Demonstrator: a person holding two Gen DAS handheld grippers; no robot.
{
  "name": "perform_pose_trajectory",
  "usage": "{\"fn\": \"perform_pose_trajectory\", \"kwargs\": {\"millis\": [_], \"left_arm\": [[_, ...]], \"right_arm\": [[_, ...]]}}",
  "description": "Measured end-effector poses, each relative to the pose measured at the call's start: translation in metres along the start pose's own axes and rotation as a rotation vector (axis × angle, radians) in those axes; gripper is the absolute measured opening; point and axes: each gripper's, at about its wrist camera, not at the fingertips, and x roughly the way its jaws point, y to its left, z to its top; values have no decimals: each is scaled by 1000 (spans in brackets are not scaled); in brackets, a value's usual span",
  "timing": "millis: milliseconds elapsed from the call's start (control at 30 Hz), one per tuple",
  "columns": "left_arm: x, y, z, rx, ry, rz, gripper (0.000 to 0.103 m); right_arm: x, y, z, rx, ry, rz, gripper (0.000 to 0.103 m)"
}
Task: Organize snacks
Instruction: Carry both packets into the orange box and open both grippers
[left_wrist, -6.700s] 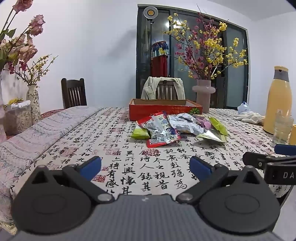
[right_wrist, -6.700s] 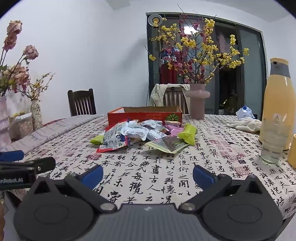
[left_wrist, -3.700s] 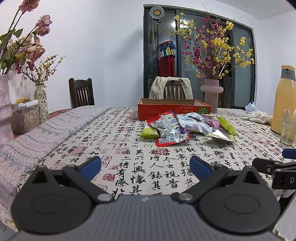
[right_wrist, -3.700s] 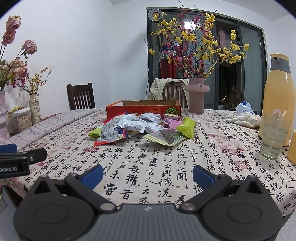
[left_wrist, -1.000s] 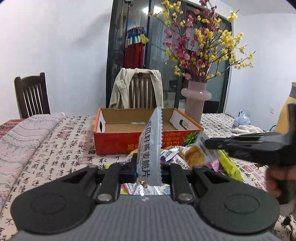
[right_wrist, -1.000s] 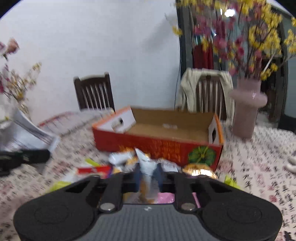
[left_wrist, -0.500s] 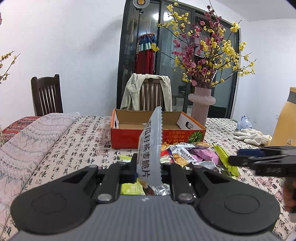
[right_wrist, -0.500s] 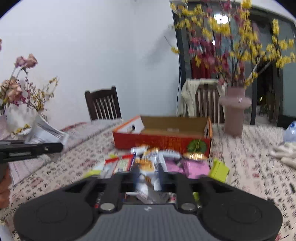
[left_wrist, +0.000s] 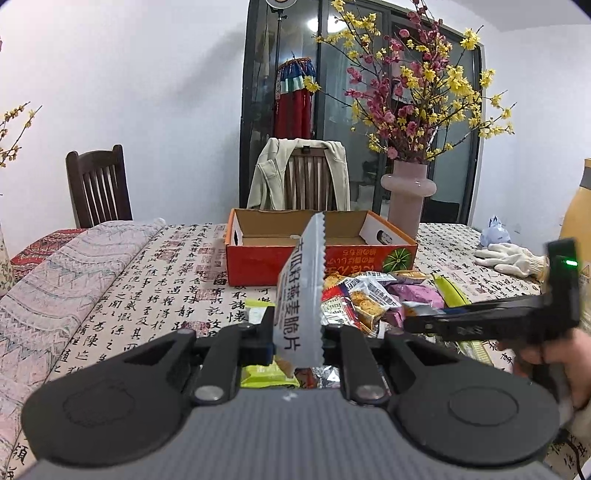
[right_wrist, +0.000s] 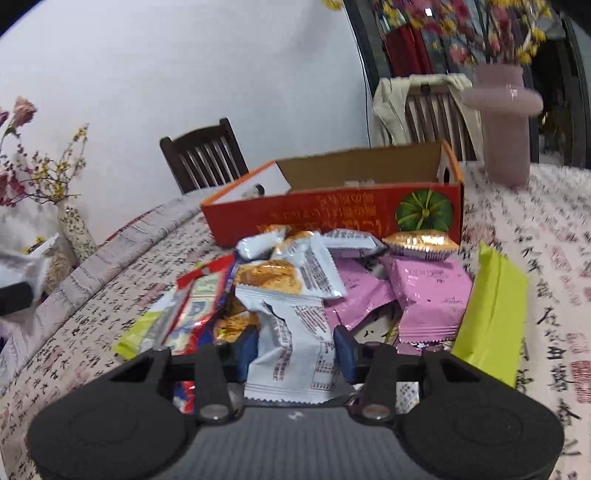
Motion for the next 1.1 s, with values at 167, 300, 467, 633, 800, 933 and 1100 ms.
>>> {"fn": "perform_pose_trajectory", "kwargs": {"millis": [167, 300, 467, 633, 800, 933, 1100], "left_arm": [[8, -5, -6, 1, 27, -25, 16], [17, -7, -6, 6, 46, -45, 16], [38, 1, 27, 60, 19, -54, 16], [79, 21, 112, 146, -118, -14, 16], [171, 40, 189, 147, -104, 12, 17], [255, 46, 213, 153, -85, 61, 17], [370, 46, 186, 173, 102, 66, 17]], "right_arm": [[-55, 30, -14, -127, -80, -114, 43], [-99, 38, -29, -127, -118, -146, 43], [-123, 29, -16, -80, -154, -166, 43], [-132, 20, 57, -131, -290, -148, 43], [-78, -3, 163, -172, -293, -155, 43], [5, -39, 224, -108, -190, -157, 43], [126, -90, 249, -37, -21, -222, 44]]}}
